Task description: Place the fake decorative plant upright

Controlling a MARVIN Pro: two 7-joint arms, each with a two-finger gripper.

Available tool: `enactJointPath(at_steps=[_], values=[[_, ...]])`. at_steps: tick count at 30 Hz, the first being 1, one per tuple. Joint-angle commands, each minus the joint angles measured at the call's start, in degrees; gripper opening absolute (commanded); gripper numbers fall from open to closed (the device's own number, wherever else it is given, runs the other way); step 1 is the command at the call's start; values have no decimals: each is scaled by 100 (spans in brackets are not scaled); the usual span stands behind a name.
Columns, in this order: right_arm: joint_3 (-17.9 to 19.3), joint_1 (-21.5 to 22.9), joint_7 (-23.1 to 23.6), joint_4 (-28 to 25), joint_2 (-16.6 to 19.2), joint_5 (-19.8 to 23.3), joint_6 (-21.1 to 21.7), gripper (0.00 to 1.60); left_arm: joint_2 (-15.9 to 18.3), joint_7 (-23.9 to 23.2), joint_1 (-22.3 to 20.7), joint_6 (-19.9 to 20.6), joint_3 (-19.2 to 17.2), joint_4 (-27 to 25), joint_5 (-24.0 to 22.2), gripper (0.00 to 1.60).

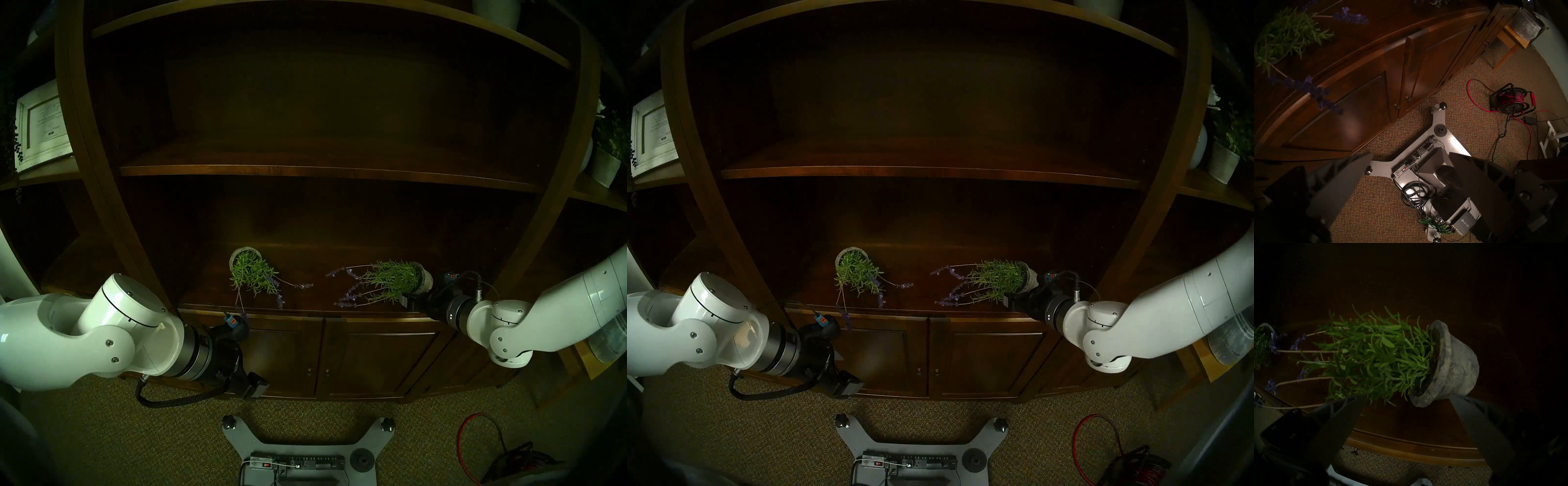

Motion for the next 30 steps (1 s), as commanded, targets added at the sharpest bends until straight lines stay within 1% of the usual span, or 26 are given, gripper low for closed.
enactJointPath(at_steps=[1, 11, 30], values=[[149, 93, 1, -11, -48, -63, -114, 160, -14, 7, -72, 6, -79, -14, 0, 160], [138, 138, -80, -63, -71, -82, -151, 160, -14, 7, -72, 6, -79, -14, 0, 160], [416, 4, -237, 22, -249, 47, -121, 160, -14, 7, -72, 7, -80, -14, 0, 160]])
